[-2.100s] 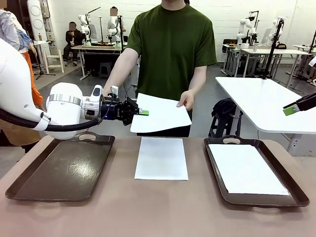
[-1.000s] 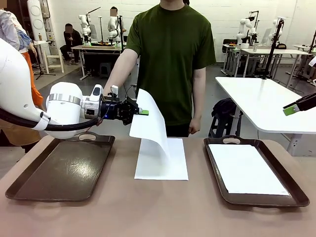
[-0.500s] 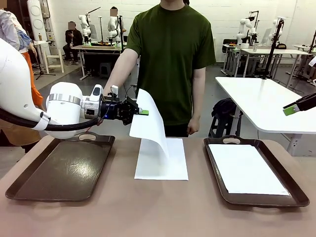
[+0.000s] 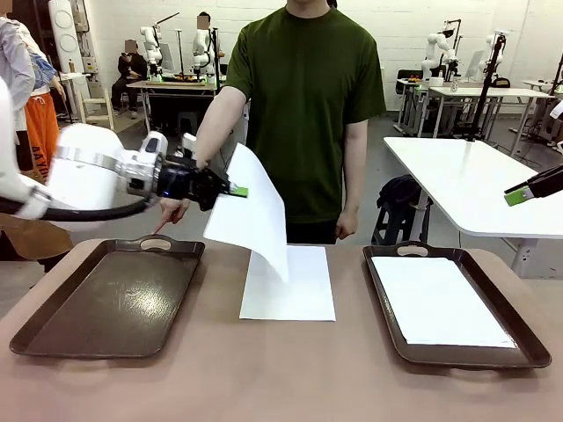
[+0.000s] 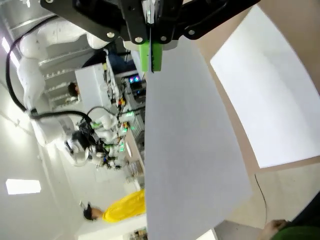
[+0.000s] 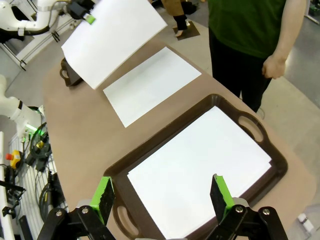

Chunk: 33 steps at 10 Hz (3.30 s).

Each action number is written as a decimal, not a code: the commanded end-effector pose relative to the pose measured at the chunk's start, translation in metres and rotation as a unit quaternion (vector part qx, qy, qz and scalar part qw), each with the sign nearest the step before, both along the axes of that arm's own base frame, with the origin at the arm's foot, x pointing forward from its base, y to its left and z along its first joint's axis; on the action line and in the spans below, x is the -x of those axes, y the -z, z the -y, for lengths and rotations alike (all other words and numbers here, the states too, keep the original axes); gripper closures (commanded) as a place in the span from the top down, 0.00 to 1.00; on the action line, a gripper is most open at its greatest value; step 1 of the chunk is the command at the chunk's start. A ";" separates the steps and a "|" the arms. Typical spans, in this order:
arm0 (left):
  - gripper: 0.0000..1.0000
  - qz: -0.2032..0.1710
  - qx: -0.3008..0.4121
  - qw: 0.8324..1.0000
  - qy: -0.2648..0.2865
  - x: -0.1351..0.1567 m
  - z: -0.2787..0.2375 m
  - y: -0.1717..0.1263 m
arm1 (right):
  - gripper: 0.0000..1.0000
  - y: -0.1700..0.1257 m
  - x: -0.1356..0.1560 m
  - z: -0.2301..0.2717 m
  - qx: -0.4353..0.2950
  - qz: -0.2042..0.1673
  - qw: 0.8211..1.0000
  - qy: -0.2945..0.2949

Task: Sort the A4 documents.
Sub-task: Place the A4 Paper in the designated Handle tray.

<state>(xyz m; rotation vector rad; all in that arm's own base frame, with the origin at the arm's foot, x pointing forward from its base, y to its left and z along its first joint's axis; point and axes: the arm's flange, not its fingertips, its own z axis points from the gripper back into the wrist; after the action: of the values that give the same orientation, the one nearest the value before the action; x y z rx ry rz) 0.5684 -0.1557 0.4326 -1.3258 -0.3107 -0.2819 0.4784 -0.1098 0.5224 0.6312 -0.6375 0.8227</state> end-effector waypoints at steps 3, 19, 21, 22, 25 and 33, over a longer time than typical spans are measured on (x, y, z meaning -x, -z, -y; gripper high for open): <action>0.01 -0.034 -0.080 0.996 0.014 0.049 -0.076 -0.032 | 1.00 0.000 0.000 -0.001 0.000 0.001 1.000 -0.002; 0.01 -0.162 -0.226 0.960 -0.004 0.060 -0.191 0.077 | 1.00 0.000 0.000 -0.001 0.000 0.001 1.000 -0.002; 0.01 -0.145 -0.262 0.953 -0.041 0.060 -0.209 0.086 | 1.00 0.000 0.000 -0.001 0.000 0.001 1.000 -0.002; 0.01 -0.136 -0.297 0.943 -0.057 0.059 -0.214 0.088 | 1.00 0.000 0.000 -0.001 0.000 0.001 1.000 -0.002; 0.01 -0.121 -0.346 0.927 -0.082 0.056 -0.230 0.087 | 1.00 0.000 0.000 -0.001 0.000 0.001 1.000 -0.002; 0.21 -0.126 -0.334 0.929 -0.095 0.043 -0.217 0.099 | 1.00 0.000 0.000 -0.001 0.000 0.001 1.000 -0.002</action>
<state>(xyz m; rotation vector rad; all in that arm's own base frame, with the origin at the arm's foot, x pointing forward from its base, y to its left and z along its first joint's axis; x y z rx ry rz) 0.5220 0.0637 0.3343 -0.6431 -0.0966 -0.0756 0.4784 -0.1100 0.5225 0.6310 -0.6378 0.8224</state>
